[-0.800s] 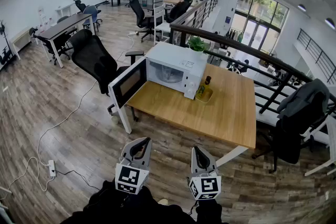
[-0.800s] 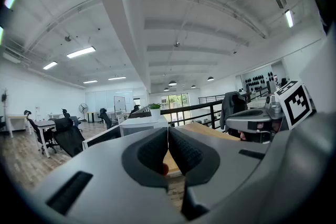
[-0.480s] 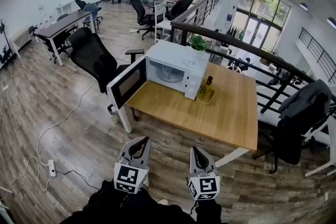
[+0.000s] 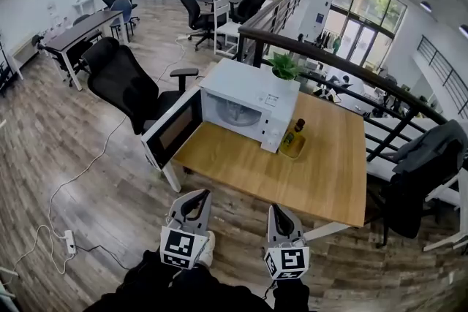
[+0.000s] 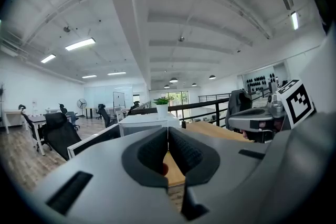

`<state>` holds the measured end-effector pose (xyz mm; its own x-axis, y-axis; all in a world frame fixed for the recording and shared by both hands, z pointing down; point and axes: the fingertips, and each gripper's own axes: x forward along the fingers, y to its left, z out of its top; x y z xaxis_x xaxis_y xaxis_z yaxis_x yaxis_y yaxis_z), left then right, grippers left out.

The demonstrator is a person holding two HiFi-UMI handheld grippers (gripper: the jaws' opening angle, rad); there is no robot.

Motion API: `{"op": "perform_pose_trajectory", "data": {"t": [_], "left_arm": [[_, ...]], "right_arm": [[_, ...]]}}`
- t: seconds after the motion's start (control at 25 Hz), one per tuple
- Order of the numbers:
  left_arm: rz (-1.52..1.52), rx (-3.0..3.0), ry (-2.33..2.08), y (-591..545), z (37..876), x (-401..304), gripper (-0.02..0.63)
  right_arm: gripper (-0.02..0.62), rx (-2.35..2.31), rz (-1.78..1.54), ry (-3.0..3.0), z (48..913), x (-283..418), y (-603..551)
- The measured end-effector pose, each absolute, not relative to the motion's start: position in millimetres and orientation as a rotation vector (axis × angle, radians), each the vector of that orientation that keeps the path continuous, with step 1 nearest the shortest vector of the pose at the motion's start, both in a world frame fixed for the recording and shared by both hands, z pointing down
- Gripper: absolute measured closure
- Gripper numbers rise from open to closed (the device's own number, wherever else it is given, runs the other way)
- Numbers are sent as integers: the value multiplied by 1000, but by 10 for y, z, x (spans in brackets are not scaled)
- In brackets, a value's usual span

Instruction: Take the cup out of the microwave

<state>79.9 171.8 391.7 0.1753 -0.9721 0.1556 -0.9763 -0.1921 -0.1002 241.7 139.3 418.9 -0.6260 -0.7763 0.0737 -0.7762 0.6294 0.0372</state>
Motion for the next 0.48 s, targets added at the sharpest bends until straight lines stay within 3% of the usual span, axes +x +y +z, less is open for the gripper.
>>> {"op": "perform_pose_trajectory", "data": {"t": [0.48], "left_arm": [[300, 2381, -1909, 324, 4037, -101, 581]], "right_arm": [[580, 1302, 53, -2729, 4261, 1434, 73]]}}
